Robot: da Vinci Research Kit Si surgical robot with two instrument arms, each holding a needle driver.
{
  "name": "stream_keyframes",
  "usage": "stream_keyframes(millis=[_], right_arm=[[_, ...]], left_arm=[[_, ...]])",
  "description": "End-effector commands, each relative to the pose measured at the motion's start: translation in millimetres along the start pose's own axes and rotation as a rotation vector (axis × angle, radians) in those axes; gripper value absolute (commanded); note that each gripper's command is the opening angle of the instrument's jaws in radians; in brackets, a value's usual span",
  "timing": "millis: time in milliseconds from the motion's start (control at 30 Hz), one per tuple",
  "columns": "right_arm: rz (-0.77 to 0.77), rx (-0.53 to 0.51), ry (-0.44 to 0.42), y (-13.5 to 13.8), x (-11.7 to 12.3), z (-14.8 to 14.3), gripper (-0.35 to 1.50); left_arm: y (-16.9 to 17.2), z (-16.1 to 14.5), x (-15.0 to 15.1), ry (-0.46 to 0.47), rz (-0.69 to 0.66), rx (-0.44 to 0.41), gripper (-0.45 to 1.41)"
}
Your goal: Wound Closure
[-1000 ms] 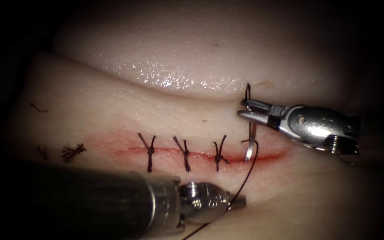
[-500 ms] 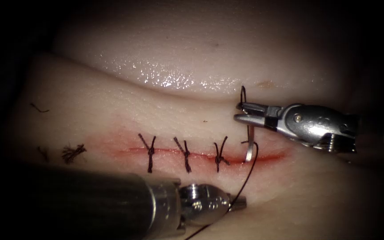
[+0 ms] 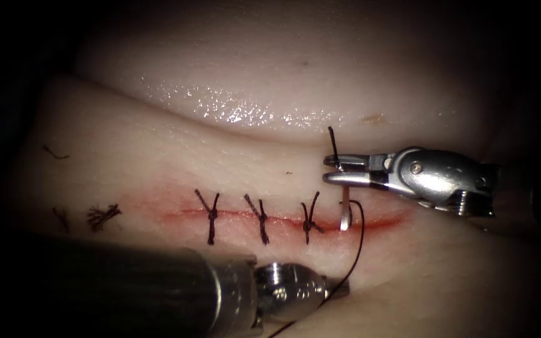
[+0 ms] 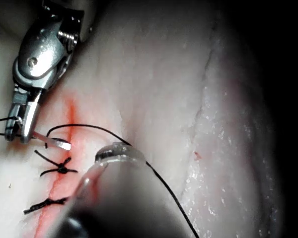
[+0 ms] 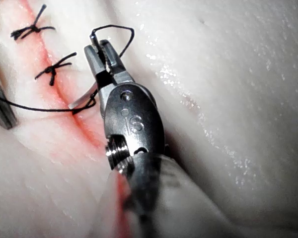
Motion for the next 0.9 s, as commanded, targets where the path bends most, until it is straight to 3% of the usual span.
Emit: stream_keyframes(millis=[33,333,900], right_arm=[[-0.002,0.010,0.006,0.1,-0.4,0.8,-0.35],[0.013,0.050,0.022,0.6,-0.5,0.6,-0.35],[0.258,0.026,0.029,1.5,-1.5,0.0,-0.35]], left_arm=[[0.3,0.9,0.0,0.000,-0.002,-0.001,-0.25],[0.4,0.8,0.3,-0.004,0.007,0.008,-0.25],[0.4,0.9,-0.1,-0.006,0.009,0.012,-0.25]])
